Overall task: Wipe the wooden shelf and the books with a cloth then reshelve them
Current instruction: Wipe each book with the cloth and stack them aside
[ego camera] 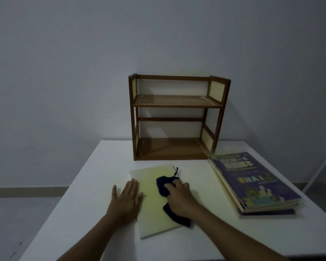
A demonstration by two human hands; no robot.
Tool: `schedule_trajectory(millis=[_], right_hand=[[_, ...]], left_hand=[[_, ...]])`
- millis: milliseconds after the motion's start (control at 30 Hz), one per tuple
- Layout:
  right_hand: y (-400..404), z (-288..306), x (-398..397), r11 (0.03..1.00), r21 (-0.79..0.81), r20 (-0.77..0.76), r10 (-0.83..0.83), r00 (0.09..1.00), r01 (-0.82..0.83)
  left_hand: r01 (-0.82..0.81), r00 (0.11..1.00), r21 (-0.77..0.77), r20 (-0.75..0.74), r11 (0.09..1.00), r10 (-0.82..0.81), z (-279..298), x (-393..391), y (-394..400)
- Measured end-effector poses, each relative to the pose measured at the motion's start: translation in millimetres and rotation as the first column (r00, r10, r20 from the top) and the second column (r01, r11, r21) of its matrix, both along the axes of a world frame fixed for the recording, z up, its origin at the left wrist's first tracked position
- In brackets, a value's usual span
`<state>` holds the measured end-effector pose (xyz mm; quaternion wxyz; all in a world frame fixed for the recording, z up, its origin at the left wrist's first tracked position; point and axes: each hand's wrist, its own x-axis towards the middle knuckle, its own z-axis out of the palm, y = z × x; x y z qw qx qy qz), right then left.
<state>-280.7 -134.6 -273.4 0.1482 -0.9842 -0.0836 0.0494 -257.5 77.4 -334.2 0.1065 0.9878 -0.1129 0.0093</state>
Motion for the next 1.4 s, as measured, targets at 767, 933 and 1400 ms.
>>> schedule_trajectory(millis=[767, 933, 1400], right_hand=[[30, -14, 9, 0.997, -0.075, 0.045, -0.024, 0.999, 0.028], [53, -21, -5, 0.987, -0.022, 0.043, 0.162, 0.986, -0.161], [70, -16, 41, 0.989, -0.089, 0.072, 0.128, 0.989, -0.121]], left_hand=[[0.013, 1.000, 0.058, -0.015, 0.998, -0.012, 0, 2, 2], [0.040, 0.999, 0.043, -0.012, 0.998, -0.039, -3, 4, 4], [0.013, 1.000, 0.085, -0.010, 0.996, -0.013, 0, 3, 3]])
